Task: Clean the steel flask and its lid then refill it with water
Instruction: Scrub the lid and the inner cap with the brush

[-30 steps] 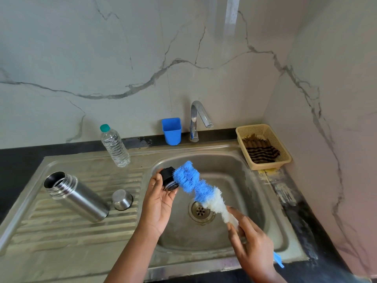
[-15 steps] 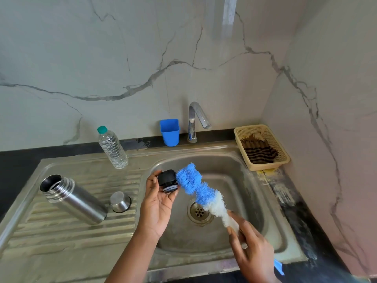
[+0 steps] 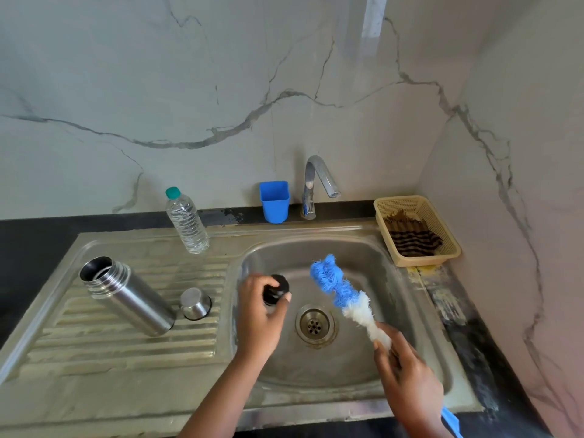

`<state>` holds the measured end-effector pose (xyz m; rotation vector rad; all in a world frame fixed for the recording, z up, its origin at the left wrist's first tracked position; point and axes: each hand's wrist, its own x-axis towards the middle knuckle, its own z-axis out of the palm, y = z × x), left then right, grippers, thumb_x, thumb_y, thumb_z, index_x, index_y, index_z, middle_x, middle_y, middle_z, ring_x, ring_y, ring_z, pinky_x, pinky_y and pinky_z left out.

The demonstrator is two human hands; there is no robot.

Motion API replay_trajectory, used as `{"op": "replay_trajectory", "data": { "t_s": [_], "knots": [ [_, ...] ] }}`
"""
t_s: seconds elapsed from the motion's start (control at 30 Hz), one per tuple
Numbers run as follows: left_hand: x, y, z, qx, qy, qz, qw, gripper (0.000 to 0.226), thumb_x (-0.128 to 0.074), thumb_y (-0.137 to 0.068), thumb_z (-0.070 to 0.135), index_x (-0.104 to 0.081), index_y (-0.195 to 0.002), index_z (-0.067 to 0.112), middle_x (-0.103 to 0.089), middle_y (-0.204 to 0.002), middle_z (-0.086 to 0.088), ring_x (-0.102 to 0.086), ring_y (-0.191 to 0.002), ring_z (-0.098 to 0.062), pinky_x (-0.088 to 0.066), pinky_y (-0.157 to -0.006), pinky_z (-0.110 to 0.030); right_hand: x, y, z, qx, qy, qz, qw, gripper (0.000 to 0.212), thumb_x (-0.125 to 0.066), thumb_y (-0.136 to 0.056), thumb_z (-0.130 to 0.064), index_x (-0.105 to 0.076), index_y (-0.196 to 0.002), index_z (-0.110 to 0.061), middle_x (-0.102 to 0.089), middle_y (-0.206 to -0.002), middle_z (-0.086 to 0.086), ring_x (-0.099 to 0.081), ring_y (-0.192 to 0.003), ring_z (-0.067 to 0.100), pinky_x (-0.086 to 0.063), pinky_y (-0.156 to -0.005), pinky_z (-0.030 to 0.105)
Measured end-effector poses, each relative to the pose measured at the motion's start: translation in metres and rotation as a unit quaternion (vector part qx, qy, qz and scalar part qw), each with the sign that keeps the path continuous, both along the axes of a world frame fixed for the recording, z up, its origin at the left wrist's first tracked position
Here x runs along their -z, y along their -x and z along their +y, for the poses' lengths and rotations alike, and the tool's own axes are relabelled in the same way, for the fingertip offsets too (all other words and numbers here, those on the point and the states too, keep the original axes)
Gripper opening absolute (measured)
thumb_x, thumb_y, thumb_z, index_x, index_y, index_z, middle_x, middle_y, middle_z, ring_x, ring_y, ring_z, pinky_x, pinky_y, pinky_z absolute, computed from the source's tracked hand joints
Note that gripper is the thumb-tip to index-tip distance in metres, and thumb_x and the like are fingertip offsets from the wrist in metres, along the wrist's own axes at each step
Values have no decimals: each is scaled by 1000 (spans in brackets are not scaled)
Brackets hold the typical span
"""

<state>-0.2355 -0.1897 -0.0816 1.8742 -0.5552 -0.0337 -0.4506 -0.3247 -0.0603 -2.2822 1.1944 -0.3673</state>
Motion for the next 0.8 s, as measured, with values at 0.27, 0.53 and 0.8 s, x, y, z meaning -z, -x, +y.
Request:
{"op": "replay_trajectory", "data": {
  "t_s": [0.27,0.53,0.8],
  "knots": [
    [43,18,30,102,-285,-74,950,27,-66,-92,28,-44,-108,22,-50,-113,4,-57,-95,-12,-49,-73,-18,7,-13,7,-38,-35,11,999,31,-54,-90,-48,-45,-116,-61,-58,-69,-18,-58,-67,8,-41,-53,24],
    [17,-7,85,-155,-70,-4,985,55,-88,-71,20,-50,-111,22,-57,-100,13,-59,-93,-14,-44,-79,-21,12,-26,13,-72,-53,16,996,28,-55,-89,-50,-48,-114,-61,-58,-64,-14,-58,-64,9,-43,-55,28],
    [30,-18,147,-203,-116,87,968,59,-81,-78,13,-44,-123,18,-62,-108,1,-62,-97,-19,-45,-76,-28,20,-42,21,-94,-78,30,992,26,-51,-89,-53,-46,-113,-61,-61,-65,-13,-61,-71,17,-49,-63,34]
  ]
}}
